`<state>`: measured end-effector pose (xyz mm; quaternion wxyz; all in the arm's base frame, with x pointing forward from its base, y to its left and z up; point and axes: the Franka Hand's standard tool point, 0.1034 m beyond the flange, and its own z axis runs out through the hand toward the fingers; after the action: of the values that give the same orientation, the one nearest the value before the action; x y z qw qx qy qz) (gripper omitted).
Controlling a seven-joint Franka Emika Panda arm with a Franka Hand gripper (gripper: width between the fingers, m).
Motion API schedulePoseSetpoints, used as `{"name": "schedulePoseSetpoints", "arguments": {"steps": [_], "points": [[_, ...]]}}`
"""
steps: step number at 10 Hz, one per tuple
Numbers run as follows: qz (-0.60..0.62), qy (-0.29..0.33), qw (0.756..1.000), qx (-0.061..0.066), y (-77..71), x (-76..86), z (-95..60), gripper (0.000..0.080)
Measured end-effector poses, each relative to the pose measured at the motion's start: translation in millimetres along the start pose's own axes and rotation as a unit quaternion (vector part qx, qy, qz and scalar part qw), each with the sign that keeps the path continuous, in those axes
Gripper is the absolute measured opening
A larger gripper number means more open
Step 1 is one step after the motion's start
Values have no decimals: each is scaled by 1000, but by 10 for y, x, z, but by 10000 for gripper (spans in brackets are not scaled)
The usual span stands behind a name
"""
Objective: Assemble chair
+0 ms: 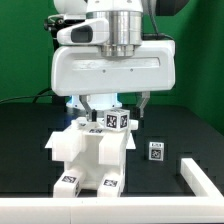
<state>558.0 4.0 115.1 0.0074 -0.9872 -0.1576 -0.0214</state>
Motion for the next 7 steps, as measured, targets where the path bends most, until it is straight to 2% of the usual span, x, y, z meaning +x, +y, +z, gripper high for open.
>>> {"name": "schedulePoseSetpoints", "arguments": {"steps": [1, 2, 3, 4, 5, 6, 7], "points": [[-64, -1, 998, -4, 6, 8, -3, 649], [-159, 1, 987, -14, 9, 46, -21, 649], [-239, 1, 971, -18, 3, 88, -48, 649], [-218, 1, 976, -17, 3, 81, -42, 649], [-219, 1, 976, -17, 5, 78, -40, 559], [-217, 1, 976, -17, 5, 78, -40, 423], [-177, 2, 984, -17, 5, 78, -39, 423]]}}
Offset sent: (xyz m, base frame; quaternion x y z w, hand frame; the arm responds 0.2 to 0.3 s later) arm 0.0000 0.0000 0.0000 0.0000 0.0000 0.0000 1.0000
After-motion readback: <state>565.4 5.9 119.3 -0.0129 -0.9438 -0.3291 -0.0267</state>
